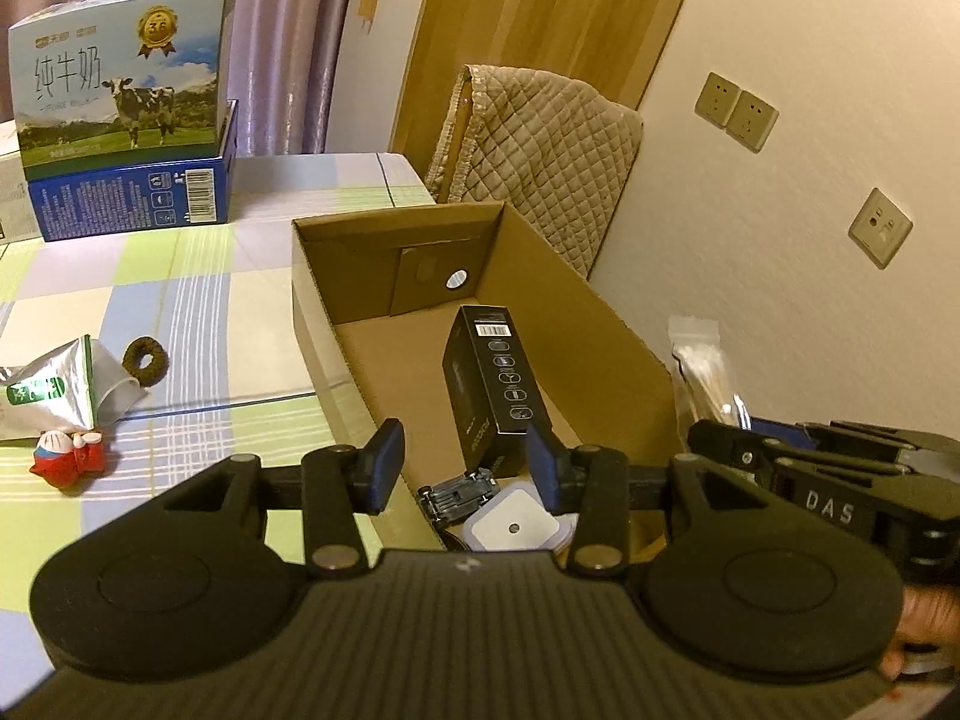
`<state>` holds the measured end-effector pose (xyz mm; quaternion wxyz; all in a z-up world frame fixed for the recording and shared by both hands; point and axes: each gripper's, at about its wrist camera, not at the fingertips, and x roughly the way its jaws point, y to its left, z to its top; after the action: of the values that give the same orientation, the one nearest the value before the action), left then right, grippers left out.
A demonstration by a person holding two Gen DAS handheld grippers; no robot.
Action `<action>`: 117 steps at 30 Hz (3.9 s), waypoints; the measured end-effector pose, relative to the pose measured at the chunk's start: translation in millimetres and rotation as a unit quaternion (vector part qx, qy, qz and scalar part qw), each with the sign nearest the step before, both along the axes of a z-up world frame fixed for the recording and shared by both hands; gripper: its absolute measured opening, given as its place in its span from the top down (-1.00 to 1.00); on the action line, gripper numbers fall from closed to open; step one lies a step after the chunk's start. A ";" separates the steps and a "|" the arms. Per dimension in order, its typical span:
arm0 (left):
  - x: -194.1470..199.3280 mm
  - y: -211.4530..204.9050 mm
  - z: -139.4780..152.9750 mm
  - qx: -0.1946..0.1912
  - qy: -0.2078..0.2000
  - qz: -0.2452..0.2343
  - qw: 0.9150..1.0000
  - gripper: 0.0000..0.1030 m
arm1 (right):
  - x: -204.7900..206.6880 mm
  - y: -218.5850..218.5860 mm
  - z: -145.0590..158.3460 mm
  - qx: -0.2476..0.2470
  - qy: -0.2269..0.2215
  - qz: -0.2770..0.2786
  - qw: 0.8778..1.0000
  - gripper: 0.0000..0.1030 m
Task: Organize objects
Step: 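Open both tools to drop the cable and swab bag into the box, then move both tools back toward the red toy and clear cup on the table, then grasp the red Doraemon toy with the left tool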
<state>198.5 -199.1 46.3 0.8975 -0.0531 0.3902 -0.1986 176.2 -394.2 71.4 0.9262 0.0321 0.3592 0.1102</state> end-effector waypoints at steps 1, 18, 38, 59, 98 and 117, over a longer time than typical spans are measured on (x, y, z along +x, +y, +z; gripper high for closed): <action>-0.4 0.7 -0.4 -0.001 0.001 0.000 1.000 0.24 | 1.3 -0.2 0.5 0.003 -0.001 -0.001 1.000 0.63; -6.8 20.0 -8.8 0.003 0.006 0.016 1.000 0.21 | 4.5 -13.1 -4.0 0.042 -0.011 -0.029 0.999 -0.39; -45.5 55.4 8.9 0.018 -0.009 0.031 0.999 -0.24 | -31.4 23.4 8.7 0.025 -0.005 -0.003 1.000 -0.39; -72.1 167.1 28.9 0.067 -0.035 0.113 0.991 -0.93 | -33.5 124.4 9.3 0.030 -0.004 0.091 0.995 -0.39; 23.3 291.2 -85.4 0.079 0.006 0.081 0.994 -0.89 | 45.7 258.4 -107.0 0.009 0.032 0.175 0.984 -0.37; 95.8 273.6 -142.7 0.049 0.017 -0.001 0.999 -0.35 | 98.5 269.7 -159.4 0.000 0.036 0.181 0.983 -0.15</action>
<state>294.2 74.5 -96.3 0.8921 -0.0120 0.4144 -0.1794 274.7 -124.5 -88.0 0.8776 -0.0298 0.3919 0.2745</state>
